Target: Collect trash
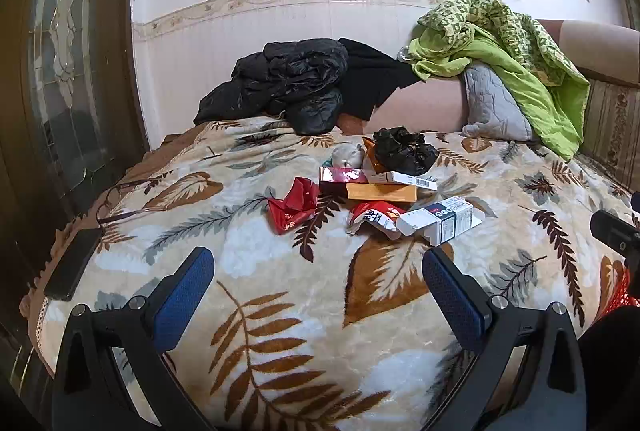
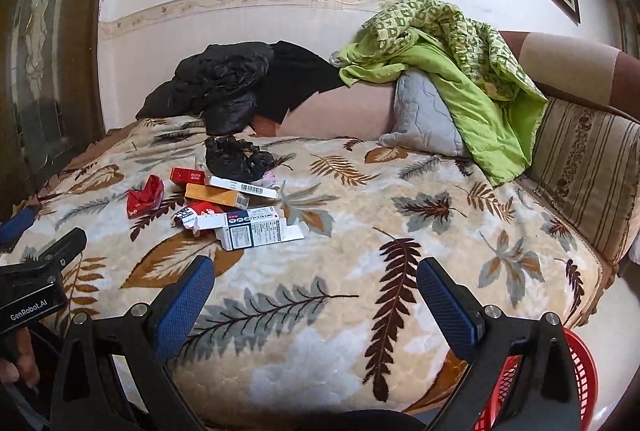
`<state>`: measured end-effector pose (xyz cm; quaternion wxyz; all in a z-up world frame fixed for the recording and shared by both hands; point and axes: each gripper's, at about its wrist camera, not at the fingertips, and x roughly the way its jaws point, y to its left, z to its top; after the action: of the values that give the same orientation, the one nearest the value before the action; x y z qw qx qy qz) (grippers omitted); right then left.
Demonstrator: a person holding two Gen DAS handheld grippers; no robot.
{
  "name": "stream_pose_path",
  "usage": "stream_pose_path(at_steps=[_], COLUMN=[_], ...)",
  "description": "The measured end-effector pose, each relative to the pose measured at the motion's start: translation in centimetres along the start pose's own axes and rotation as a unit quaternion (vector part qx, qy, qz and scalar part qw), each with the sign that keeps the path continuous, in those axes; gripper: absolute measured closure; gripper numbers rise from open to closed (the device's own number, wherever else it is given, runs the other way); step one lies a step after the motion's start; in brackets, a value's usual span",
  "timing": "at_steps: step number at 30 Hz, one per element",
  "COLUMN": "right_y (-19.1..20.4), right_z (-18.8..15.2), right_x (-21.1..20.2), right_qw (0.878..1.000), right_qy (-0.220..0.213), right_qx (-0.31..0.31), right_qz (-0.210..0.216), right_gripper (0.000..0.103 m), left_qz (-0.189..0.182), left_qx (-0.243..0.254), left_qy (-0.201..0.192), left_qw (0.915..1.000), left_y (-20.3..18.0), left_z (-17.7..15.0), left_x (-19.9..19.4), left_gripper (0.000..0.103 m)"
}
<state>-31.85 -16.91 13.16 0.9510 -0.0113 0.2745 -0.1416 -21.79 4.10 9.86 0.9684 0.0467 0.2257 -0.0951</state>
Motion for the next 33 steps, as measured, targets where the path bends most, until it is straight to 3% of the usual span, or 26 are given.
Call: stream_pose_path(at_steps=[33], right_y=[-0.51], right_z=[-0.39], right_x=[0.19], right_qw=[1.000], right_qy=[0.005], right_qx=[0.004], right_qz=[-0.001], right_gripper=[0.001], left_qz=[-0.005], left_qx=[-0.003], left_qy=[0.004], left_qw=[1.0000], left_y=[0.26], left_z=[-0.03], left_x=[0.11], left_gripper=[0.000])
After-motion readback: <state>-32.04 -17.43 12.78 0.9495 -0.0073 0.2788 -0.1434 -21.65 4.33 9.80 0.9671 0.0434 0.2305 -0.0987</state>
